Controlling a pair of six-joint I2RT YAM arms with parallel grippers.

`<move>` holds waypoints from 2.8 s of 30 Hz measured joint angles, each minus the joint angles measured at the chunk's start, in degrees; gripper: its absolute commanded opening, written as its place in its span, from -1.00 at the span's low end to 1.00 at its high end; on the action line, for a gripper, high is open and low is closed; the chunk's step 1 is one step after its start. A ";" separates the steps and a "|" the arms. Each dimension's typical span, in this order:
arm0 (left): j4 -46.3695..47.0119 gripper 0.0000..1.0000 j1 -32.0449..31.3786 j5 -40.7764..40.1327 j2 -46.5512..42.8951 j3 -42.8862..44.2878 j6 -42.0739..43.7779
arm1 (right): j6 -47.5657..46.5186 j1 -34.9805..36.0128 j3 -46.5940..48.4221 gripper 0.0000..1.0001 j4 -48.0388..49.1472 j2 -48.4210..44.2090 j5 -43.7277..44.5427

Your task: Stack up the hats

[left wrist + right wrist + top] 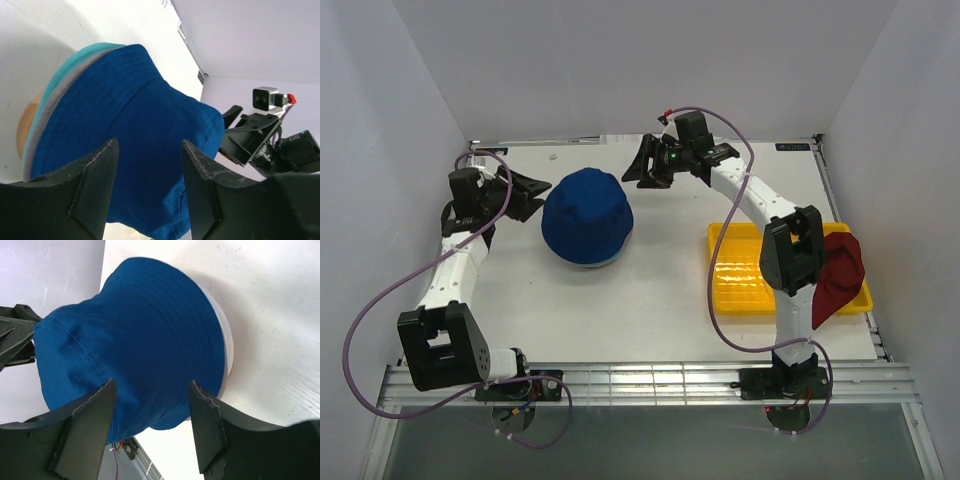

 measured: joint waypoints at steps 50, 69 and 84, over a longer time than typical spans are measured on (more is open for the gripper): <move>8.11 0.22 -4.96 -7.04 -0.85 -10.78 -2.03 | 7.37 2.34 -5.62 0.47 11.54 -1.99 0.68; -0.63 0.22 -4.57 -8.09 -1.49 -4.11 3.67 | -1.36 8.00 -9.60 0.52 3.54 -11.10 7.37; 4.39 0.20 -4.48 -8.07 -0.11 -9.35 2.71 | -8.24 14.05 -8.04 0.52 -2.25 -9.97 15.04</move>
